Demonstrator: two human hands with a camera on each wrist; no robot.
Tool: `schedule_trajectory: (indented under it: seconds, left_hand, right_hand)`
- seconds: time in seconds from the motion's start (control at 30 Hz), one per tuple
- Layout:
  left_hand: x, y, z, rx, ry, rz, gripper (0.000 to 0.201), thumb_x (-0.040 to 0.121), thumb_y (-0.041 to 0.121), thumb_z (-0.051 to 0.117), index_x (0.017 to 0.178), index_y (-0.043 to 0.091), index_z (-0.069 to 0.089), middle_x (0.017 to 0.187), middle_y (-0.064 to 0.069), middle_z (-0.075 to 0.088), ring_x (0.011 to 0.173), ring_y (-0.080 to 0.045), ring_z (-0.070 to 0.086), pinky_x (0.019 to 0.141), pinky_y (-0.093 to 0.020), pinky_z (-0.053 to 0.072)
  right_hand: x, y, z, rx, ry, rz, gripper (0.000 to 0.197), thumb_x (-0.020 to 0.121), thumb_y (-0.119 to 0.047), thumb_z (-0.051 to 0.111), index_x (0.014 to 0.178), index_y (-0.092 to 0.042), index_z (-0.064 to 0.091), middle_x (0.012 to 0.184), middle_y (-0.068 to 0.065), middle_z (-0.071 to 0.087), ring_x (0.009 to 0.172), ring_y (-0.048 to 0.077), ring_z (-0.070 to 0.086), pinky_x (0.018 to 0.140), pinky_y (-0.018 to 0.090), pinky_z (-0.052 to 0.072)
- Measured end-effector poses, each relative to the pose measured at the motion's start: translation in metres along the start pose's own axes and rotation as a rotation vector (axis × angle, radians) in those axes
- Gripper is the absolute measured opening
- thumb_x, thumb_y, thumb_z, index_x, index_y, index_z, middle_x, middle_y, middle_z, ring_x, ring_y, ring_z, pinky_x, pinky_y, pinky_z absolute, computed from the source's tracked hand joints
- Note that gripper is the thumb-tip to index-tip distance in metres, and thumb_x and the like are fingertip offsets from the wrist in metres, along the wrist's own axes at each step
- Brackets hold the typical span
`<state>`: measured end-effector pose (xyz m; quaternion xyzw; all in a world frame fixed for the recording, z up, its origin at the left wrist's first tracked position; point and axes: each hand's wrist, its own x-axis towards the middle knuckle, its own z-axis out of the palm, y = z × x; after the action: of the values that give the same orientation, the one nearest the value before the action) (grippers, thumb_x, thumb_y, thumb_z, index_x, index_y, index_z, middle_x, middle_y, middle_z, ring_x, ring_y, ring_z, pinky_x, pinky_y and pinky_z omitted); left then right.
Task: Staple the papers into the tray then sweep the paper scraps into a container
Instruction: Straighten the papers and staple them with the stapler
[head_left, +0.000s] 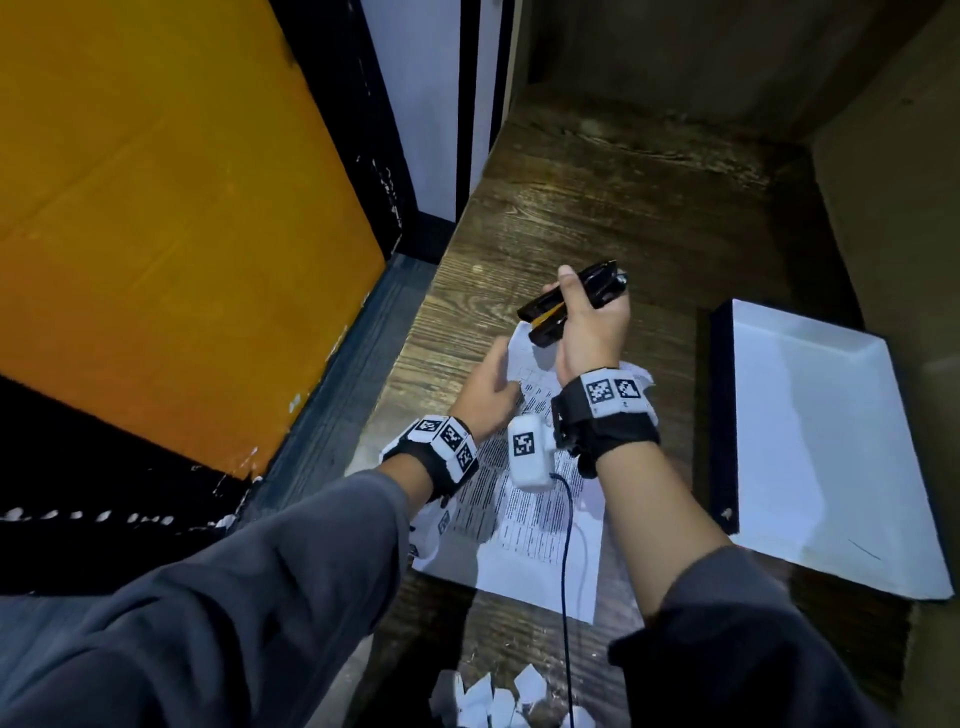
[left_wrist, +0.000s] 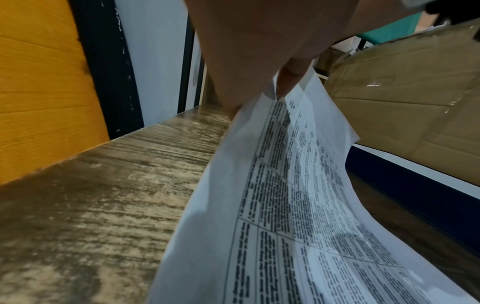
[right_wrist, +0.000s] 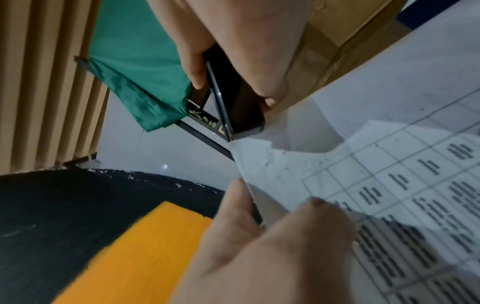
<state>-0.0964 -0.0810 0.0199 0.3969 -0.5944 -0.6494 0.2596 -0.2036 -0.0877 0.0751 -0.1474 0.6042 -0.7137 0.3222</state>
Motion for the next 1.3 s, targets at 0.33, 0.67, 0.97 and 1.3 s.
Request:
schedule_trajectory:
  seconds: [0.33,0.67,0.97,1.3]
  left_hand:
    - [-0.007,0.005,-0.006,0.109,0.051,0.073,0.043,0.090,-0.009,0.041,0.131,0.002,0.040,0.118,0.009,0.050,0.100,0.006,0.053,0.081,0.002,0.044]
    - [-0.011,-0.003,-0.006,0.117,0.000,0.075,0.034,0.088,-0.002,0.044,0.121,0.002,0.044,0.120,-0.019,0.060,0.105,-0.018,0.058,0.095,-0.040,0.050]
    - [-0.010,0.000,-0.010,0.118,-0.032,0.088,0.030,0.086,-0.008,0.046,0.114,0.002,0.051,0.103,-0.019,0.062,0.090,-0.018,0.057,0.080,-0.033,0.048]
    - [0.000,-0.008,-0.018,0.165,0.118,-0.090,0.040,0.087,0.007,0.059,0.126,0.008,0.054,0.121,-0.009,0.066,0.103,-0.024,0.065,0.093,-0.044,0.053]
  right_hand:
    - [-0.016,-0.005,0.003,-0.095,0.003,-0.014,0.019,0.078,-0.029,0.071,0.081,-0.017,0.056,0.077,0.015,0.066,0.075,0.038,0.069,0.077,0.052,0.058]
    - [-0.018,-0.007,0.009,-0.012,0.151,-0.040,0.024,0.091,-0.025,0.058,0.077,-0.007,0.052,0.051,0.011,0.057,0.039,0.022,0.058,0.045,0.030,0.052]
    - [-0.013,-0.009,0.010,0.042,0.218,0.012,0.027,0.090,-0.024,0.058,0.069,-0.009,0.050,0.047,0.010,0.051,0.036,0.024,0.051,0.042,0.028,0.046]
    - [0.024,0.007,-0.018,0.083,0.030,0.025,0.041,0.080,-0.006,0.070,0.109,-0.014,0.043,0.092,0.014,0.062,0.078,0.026,0.067,0.073,0.039,0.060]
